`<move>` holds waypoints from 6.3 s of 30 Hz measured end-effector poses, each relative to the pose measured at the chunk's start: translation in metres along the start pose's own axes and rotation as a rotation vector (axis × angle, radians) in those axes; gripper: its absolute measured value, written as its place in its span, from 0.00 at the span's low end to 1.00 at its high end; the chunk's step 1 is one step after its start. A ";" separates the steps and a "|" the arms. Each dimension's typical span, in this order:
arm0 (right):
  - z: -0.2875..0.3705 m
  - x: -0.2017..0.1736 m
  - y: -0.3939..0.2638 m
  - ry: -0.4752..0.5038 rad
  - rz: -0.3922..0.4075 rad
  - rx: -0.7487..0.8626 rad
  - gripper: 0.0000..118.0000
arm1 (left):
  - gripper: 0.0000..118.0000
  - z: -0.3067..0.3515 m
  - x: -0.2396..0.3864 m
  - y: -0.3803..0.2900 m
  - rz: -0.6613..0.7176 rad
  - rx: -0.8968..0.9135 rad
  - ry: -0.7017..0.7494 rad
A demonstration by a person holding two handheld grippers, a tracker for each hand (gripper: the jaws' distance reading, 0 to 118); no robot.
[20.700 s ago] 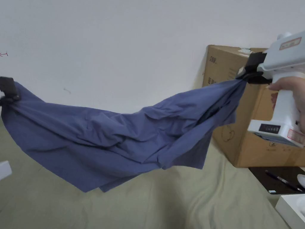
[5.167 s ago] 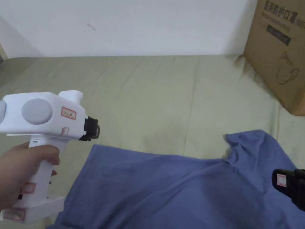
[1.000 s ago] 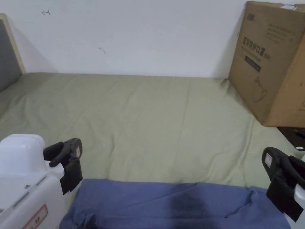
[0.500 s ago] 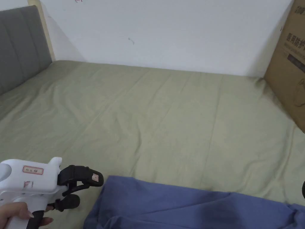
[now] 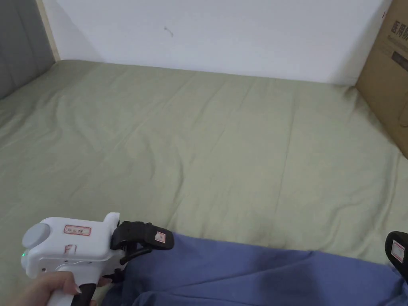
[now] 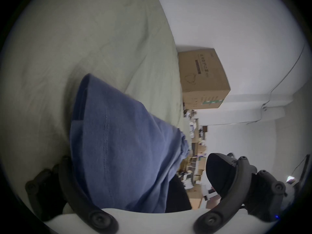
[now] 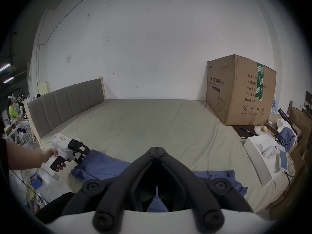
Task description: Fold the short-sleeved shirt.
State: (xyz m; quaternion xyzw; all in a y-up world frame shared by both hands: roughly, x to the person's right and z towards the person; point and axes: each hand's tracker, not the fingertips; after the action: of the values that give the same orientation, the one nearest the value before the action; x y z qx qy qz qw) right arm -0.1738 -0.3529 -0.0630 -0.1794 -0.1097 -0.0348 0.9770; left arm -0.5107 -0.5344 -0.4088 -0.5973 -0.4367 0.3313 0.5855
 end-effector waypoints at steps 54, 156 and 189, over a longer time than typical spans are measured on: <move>0.031 0.067 -0.031 0.007 -0.209 -0.038 0.00 | 0.00 -0.170 0.153 -0.061 -0.359 -0.190 0.514; 0.030 0.105 -0.025 0.071 -0.379 -0.090 0.00 | 0.00 -0.255 0.182 -0.103 -0.673 -0.176 0.864; 0.080 0.046 0.043 -0.045 -0.057 0.459 0.00 | 0.00 0.005 0.286 -0.207 -1.045 1.146 0.655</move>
State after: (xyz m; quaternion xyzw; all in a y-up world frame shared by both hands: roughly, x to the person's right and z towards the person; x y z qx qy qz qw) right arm -0.1408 -0.2853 0.0055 0.0497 -0.1414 -0.0326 0.9882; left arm -0.4289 -0.2858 -0.1714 0.0053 -0.2293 -0.0019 0.9734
